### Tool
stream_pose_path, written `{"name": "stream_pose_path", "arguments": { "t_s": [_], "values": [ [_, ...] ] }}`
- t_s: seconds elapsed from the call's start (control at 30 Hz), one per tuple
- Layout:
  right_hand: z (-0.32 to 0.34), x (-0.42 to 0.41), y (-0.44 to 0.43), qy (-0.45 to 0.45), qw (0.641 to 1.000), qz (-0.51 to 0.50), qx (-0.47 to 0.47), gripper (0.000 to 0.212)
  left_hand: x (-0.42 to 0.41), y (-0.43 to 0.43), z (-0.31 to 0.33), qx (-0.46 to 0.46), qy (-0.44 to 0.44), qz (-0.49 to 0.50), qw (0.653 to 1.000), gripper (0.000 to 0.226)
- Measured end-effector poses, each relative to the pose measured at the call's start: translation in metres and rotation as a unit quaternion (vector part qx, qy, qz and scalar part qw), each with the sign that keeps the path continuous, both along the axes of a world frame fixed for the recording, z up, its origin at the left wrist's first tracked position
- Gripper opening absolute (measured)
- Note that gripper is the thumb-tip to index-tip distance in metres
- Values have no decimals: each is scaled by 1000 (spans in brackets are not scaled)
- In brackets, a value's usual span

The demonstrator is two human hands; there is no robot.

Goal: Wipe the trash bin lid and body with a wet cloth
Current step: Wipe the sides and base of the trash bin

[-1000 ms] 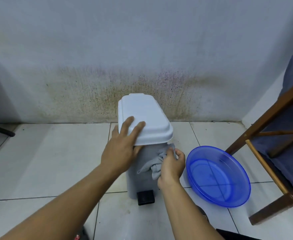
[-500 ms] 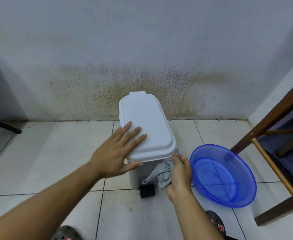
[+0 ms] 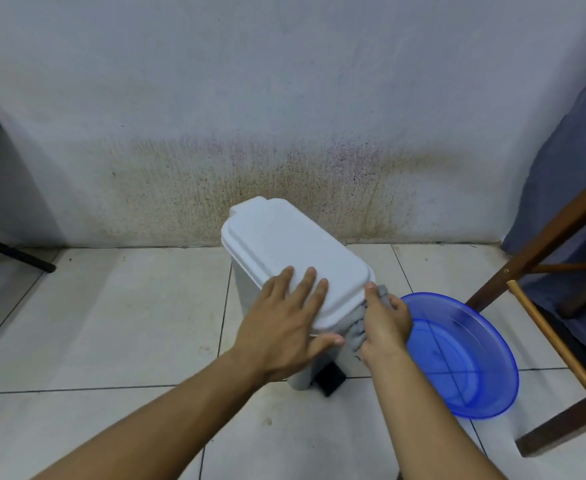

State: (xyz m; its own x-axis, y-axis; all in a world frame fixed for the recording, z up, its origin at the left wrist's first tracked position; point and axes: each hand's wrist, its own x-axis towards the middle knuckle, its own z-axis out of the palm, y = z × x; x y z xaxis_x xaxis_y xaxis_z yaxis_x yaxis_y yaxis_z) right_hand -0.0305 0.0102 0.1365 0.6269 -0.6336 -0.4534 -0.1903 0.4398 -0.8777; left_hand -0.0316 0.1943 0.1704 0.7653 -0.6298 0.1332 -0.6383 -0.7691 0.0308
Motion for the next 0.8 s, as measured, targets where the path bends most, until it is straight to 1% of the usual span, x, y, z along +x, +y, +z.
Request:
{"name": "stream_pose_path", "arguments": {
  "t_s": [0.1,0.17,0.23,0.3,0.37,0.47,0.57,0.63,0.67,0.7,0.73,0.8],
  "values": [
    [10,3,-26,22,995,-39,-87,41,14,8,8,-31,28,-107,993,79],
    [16,-5,-38,23,989,-57,-137,31,34,31,7,-28,33,-116,992,78],
    [20,-17,-42,16,988,-37,-148,21,57,63,6,1,25,-57,998,83],
    [19,-28,-40,8,990,3,-142,16,72,88,4,29,24,18,999,86],
    [13,-33,-32,0,990,16,-140,15,76,93,0,11,35,62,997,84],
    [10,-29,-23,3,990,-15,-143,15,62,74,-5,-38,41,110,992,80],
    [10,-19,-23,0,989,-61,-134,16,44,51,-7,-37,35,169,984,79],
    [10,-15,-27,-4,986,-64,-157,21,36,39,-5,-37,13,196,980,79],
    [12,-16,-29,-1,985,-55,-166,24,35,37,0,-59,10,209,976,78],
    [15,-16,-31,-1,985,-42,-167,26,36,39,5,-108,16,231,967,76],
    [16,-15,-35,0,987,-21,-159,28,38,44,9,-176,25,266,948,73],
    [23,-15,-44,-1,994,41,-104,36,47,64,13,-300,63,350,885,70]
  ]
}}
